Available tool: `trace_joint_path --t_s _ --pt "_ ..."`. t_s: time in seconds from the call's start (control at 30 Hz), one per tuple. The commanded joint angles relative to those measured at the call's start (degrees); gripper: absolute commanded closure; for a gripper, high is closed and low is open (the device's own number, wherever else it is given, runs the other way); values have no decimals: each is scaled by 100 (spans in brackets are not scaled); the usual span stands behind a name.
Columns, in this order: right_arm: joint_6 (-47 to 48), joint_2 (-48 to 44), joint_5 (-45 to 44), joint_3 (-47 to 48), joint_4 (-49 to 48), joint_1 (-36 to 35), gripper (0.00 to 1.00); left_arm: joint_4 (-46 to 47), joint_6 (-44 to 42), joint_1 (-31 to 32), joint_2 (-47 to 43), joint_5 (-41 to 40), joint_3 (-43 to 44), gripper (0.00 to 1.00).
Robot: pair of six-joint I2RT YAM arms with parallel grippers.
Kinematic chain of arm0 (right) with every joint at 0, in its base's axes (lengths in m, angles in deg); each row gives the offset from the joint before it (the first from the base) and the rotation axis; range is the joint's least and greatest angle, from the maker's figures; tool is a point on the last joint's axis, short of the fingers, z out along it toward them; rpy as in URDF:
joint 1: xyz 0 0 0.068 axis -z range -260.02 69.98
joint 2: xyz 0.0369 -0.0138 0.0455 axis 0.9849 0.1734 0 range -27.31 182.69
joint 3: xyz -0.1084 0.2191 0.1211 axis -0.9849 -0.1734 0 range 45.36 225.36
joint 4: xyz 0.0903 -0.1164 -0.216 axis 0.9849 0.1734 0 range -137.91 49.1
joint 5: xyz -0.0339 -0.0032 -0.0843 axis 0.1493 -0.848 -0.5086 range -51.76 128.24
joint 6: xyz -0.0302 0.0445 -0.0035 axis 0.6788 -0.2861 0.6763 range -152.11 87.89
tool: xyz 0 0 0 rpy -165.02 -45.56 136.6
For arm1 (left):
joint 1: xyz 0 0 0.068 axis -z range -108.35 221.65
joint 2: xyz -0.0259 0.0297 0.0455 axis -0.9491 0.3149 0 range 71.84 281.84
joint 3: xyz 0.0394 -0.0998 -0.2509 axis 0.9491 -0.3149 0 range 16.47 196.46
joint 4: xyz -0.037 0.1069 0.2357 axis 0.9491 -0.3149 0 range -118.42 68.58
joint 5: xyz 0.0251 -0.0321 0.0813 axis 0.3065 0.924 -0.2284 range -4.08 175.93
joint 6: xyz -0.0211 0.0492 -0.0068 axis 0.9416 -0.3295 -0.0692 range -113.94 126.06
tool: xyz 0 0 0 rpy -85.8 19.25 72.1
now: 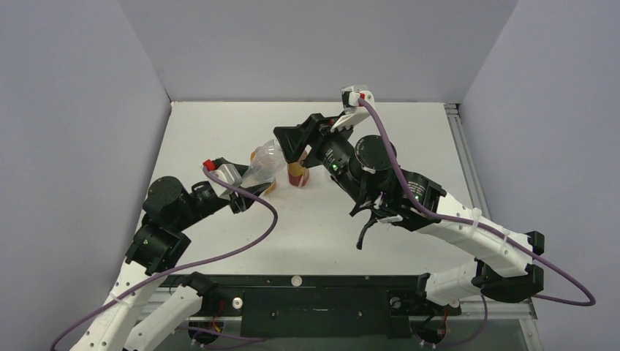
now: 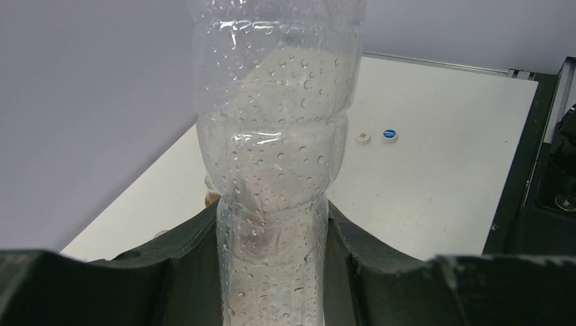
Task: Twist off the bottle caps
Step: Unscrew the bottle cap from the plastic bottle.
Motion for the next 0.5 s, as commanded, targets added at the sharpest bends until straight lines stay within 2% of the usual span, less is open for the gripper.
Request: trace_joint_path --t_s 0.0,0.47 --pt "-49 -64 92 5 -158 24 48 220 50 33 5 71 18 100" --pt "-87 72 214 59 -111 24 53 233 50 33 42 20 42 100"
